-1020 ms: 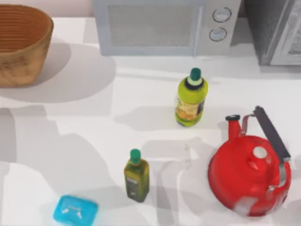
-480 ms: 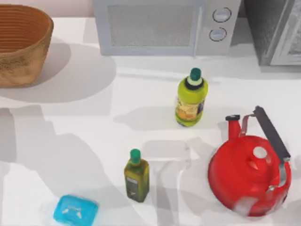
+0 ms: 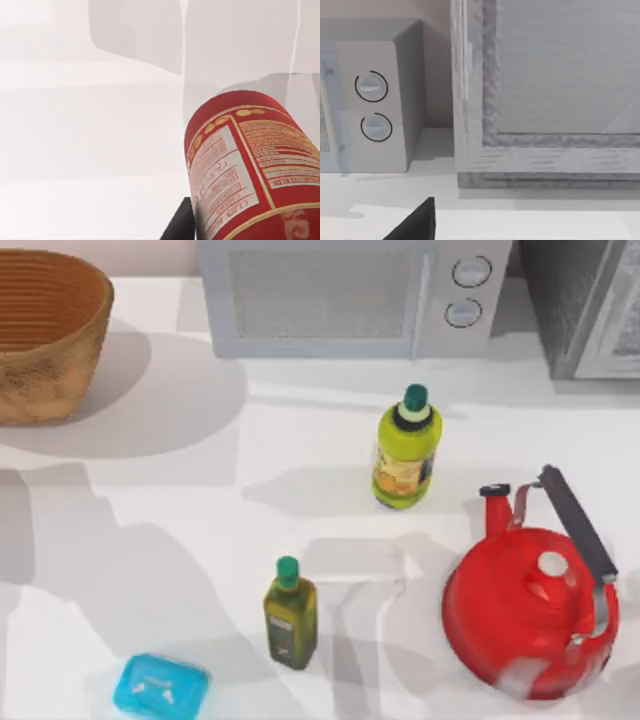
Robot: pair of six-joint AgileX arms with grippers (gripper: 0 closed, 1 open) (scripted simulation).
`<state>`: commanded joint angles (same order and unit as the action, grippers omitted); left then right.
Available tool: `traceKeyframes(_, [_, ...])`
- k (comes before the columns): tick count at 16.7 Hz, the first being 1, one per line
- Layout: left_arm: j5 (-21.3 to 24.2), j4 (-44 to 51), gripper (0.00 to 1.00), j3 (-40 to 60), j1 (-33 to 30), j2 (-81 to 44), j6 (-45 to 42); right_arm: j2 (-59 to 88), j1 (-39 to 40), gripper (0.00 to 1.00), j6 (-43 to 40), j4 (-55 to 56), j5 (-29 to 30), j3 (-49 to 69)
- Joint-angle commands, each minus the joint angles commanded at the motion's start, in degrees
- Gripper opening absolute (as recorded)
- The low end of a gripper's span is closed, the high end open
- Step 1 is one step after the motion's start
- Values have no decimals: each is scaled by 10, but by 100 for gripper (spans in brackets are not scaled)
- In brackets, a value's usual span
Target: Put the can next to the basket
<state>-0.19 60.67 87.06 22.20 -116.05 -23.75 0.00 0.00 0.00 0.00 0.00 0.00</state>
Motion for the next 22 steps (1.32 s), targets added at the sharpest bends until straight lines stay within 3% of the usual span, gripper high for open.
traceKeyframes(5, [0,0,98,0,0,0,0,0,0,100,0,0,0,0])
traceKeyframes(6, [0,0,100,0,0,0,0,0,0,100,0,0,0,0])
traceKeyframes(15, [0,2,100,2,-1,0,0,0,0,100,0,0,0,0])
traceKeyframes(22, [-1,81,100,64,-1,15,0,0,0,100,0,0,0,0])
